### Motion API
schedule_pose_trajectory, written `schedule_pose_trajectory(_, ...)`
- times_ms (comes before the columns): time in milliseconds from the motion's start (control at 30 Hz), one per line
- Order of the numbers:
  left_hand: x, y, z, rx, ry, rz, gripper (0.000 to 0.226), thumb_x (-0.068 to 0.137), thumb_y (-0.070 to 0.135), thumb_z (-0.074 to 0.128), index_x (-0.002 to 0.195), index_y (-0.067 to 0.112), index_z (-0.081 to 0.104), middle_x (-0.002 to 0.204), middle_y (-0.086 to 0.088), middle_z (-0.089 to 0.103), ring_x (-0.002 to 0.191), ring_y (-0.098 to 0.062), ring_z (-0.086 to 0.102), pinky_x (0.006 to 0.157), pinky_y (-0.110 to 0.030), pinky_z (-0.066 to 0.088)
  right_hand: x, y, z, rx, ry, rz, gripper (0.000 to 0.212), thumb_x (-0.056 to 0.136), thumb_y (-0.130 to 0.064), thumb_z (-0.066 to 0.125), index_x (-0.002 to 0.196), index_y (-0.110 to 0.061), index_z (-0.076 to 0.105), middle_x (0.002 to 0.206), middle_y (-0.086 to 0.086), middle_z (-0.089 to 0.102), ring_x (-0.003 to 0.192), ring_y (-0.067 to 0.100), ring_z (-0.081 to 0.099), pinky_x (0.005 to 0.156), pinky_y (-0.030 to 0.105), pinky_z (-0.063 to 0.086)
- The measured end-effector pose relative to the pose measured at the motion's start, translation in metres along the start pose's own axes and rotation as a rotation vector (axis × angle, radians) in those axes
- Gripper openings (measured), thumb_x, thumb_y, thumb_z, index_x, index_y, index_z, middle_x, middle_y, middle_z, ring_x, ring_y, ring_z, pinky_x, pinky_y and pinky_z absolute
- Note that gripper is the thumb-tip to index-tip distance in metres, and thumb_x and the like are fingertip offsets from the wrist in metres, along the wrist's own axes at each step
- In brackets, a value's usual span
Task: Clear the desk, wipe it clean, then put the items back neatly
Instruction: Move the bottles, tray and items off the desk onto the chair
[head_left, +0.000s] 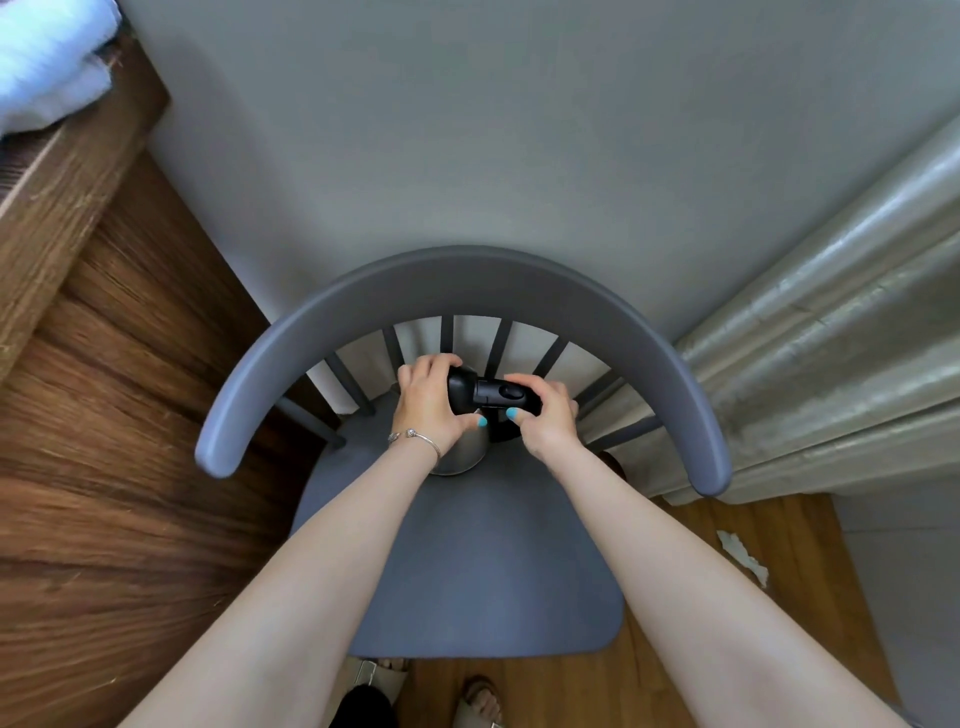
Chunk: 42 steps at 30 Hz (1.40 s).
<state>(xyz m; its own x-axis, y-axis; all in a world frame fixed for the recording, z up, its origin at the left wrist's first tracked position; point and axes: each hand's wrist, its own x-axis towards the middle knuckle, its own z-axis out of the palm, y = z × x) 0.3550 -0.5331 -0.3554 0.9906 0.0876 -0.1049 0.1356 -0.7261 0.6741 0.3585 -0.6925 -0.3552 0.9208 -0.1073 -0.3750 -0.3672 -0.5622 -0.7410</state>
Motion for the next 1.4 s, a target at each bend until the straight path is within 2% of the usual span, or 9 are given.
schedule_pose_trajectory(267, -0.001, 0.008, -0.023, 0.102, -0.123, -0.057, 0.087, 0.070, 0.050, 0.076, 0.144, 0.025, 0.037, 0.149, -0.002, 0.034, 0.138, -0.026, 0.024, 0.115, -0.034, 0.020, -0.022, -0.021, -0.014, 0.021, -0.050, 0.011, 0.072, 0.086, -0.003, 0.070, 0.146, -0.030, 0.041, 0.147, 0.003, 0.032, 0.138, 0.020, 0.031, 0.110, 0.026, 0.028)
schedule_pose_trajectory(467, -0.004, 0.048, -0.071, 0.118, -0.206, -0.015, 0.091, 0.076, 0.054, 0.070, 0.150, 0.022, 0.027, 0.159, -0.004, 0.016, 0.146, -0.023, 0.007, 0.119, -0.035, 0.013, -0.045, -0.069, -0.045, -0.007, -0.005, -0.086, 0.080, 0.084, -0.013, 0.075, 0.150, -0.031, 0.033, 0.152, -0.002, 0.028, 0.140, 0.017, 0.033, 0.110, 0.027, 0.031)
schedule_pose_trajectory(567, -0.006, 0.073, -0.101, 0.139, -0.206, 0.033, 0.087, 0.078, 0.051, 0.068, 0.150, 0.023, 0.028, 0.161, 0.000, 0.004, 0.148, -0.021, -0.002, 0.120, -0.038, 0.011, -0.055, -0.103, -0.061, 0.087, 0.013, -0.120, 0.079, 0.083, -0.012, 0.075, 0.148, -0.034, 0.035, 0.146, -0.005, 0.032, 0.118, 0.018, 0.056, 0.093, 0.019, 0.046)
schedule_pose_trajectory(667, -0.008, 0.098, -0.132, 0.163, -0.191, 0.098, 0.085, 0.079, 0.043, 0.067, 0.151, 0.023, 0.026, 0.161, 0.000, 0.002, 0.148, -0.020, -0.002, 0.120, -0.035, 0.009, -0.069, -0.139, -0.072, 0.051, -0.004, -0.190, 0.077, 0.084, -0.015, 0.074, 0.148, -0.035, 0.034, 0.133, -0.011, 0.035, 0.084, 0.013, 0.064, 0.067, 0.009, 0.042)
schedule_pose_trajectory(833, -0.019, 0.132, -0.203, 0.247, -0.219, 0.280, 0.073, 0.081, 0.025, 0.060, 0.148, 0.019, 0.031, 0.159, -0.009, 0.015, 0.147, -0.027, 0.011, 0.119, -0.038, 0.017, -0.092, -0.210, -0.081, -0.005, -0.087, -0.328, 0.072, 0.082, -0.019, 0.075, 0.143, -0.035, 0.041, 0.130, -0.004, 0.049, 0.103, 0.021, 0.063, 0.094, 0.037, 0.051)
schedule_pose_trajectory(900, -0.023, 0.137, -0.238, 0.243, -0.197, 0.335, 0.071, 0.079, 0.024, 0.059, 0.145, 0.017, 0.036, 0.157, -0.008, 0.023, 0.146, -0.025, 0.016, 0.118, -0.037, 0.020, -0.100, -0.241, -0.081, 0.022, -0.107, -0.380, 0.067, 0.080, -0.016, 0.074, 0.136, -0.039, 0.047, 0.127, -0.001, 0.055, 0.105, 0.021, 0.062, 0.095, 0.044, 0.051)
schedule_pose_trajectory(1133, -0.045, 0.111, -0.372, 0.285, -0.029, 0.361, 0.070, 0.088, 0.028, 0.062, 0.149, 0.012, 0.031, 0.158, -0.009, 0.021, 0.146, -0.024, 0.018, 0.118, -0.031, 0.014, -0.143, -0.342, -0.057, 0.068, -0.117, -0.538, 0.062, 0.084, -0.012, 0.075, 0.136, -0.032, 0.047, 0.120, 0.001, 0.056, 0.078, 0.021, 0.059, 0.084, 0.035, 0.050)
schedule_pose_trajectory(1300, -0.070, 0.071, -0.444, 0.268, 0.032, 0.328, 0.068, 0.091, 0.024, 0.060, 0.149, 0.013, 0.027, 0.158, -0.005, 0.019, 0.146, -0.019, 0.015, 0.115, -0.025, 0.010, -0.173, -0.394, -0.024, 0.135, -0.161, -0.582, 0.062, 0.087, -0.015, 0.073, 0.139, -0.031, 0.046, 0.119, 0.000, 0.055, 0.075, 0.021, 0.064, 0.084, 0.037, 0.054)
schedule_pose_trajectory(1400, -0.085, 0.047, -0.476, 0.291, 0.047, 0.308, 0.069, 0.092, 0.024, 0.060, 0.150, 0.015, 0.024, 0.159, -0.004, 0.016, 0.147, -0.018, 0.013, 0.116, -0.025, 0.009, -0.188, -0.422, 0.000, 0.118, -0.193, -0.626, 0.061, 0.086, -0.017, 0.075, 0.138, -0.032, 0.046, 0.118, 0.000, 0.056, 0.091, 0.024, 0.063, 0.087, 0.037, 0.052)
